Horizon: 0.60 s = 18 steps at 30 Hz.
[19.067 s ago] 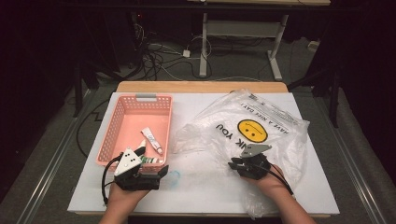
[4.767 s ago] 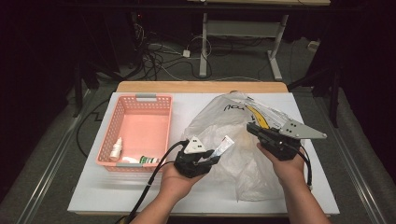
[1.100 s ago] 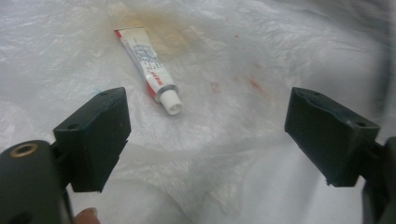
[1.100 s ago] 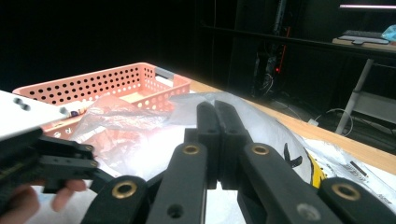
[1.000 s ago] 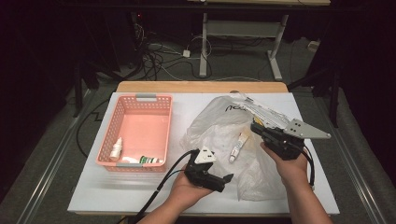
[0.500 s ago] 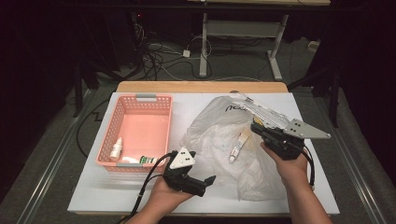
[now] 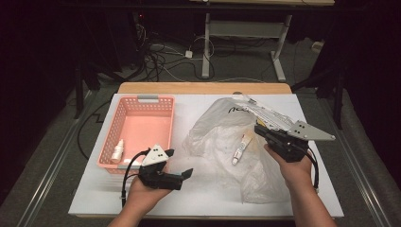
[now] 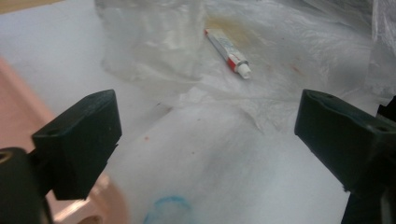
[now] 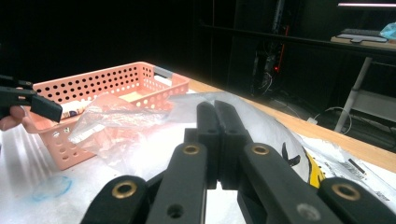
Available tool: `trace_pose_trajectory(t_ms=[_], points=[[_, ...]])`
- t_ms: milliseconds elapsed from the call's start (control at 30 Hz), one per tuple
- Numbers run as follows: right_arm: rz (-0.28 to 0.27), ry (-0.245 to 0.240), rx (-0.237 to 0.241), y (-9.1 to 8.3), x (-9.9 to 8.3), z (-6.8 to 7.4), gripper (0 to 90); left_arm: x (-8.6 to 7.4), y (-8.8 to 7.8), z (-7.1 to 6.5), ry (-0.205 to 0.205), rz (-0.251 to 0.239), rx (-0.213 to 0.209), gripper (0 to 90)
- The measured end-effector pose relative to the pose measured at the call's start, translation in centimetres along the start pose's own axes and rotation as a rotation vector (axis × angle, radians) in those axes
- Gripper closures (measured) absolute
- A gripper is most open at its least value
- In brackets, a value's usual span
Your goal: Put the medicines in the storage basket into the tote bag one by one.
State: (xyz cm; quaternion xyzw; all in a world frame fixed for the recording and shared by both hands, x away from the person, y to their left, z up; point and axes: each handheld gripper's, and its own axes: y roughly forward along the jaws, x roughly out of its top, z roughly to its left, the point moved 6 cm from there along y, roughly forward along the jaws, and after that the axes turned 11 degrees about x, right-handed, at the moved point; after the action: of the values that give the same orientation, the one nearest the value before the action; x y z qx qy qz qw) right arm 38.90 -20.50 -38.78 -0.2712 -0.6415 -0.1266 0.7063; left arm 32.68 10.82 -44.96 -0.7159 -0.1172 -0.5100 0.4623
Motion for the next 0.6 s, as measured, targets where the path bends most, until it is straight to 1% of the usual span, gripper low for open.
trace_pose_trajectory(t_ms=[67, 133, 200, 233, 333, 400, 433, 467, 533, 600], points=[[-0.005, 0.001, -0.003, 0.0, 0.0, -0.1, 90.0, -0.2, -0.6, 1.1, -0.009, -0.006, 0.023, 14.3], [-0.004, 0.001, -0.002, 0.0, 0.0, -0.1, 90.0, -0.3, -1.2, 2.3, -0.027, -0.006, 0.042, 16.5], [-0.001, -0.001, -0.001, 0.0, 0.0, 0.0, 90.0, -0.5, -1.9, 3.7, -0.024, -0.004, 0.062, 21.4], [0.001, 0.0, 0.0, 0.0, 0.0, 0.0, 90.0, -0.5, -2.3, 4.4, -0.033, -0.002, 0.074, 22.9], [0.002, -0.003, 0.0, 0.1, -0.1, 0.1, 90.0, -0.7, -3.6, 6.7, -0.066, 0.006, 0.118, 26.8], [0.003, -0.004, 0.0, 0.2, -0.1, 0.1, 90.0, -1.0, -4.4, 8.1, -0.098, -0.005, 0.146, 29.0], [0.008, -0.003, 0.0, 0.2, -0.1, 0.1, 90.0, -1.2, -4.7, 8.6, -0.105, -0.006, 0.153, 30.7], [0.008, -0.004, -0.002, 0.2, -0.1, 0.1, 90.0, -1.5, -5.0, 9.3, -0.118, -0.003, 0.172, 31.5], [0.007, -0.004, -0.002, 0.2, -0.2, 0.0, 90.0, -1.9, -5.5, 10.3, -0.137, -0.001, 0.198, 34.3], [0.006, -0.006, -0.002, 0.3, -0.2, 0.0, 90.0, -2.4, -5.9, 11.5, -0.16, 0.006, 0.218, 39.0]])
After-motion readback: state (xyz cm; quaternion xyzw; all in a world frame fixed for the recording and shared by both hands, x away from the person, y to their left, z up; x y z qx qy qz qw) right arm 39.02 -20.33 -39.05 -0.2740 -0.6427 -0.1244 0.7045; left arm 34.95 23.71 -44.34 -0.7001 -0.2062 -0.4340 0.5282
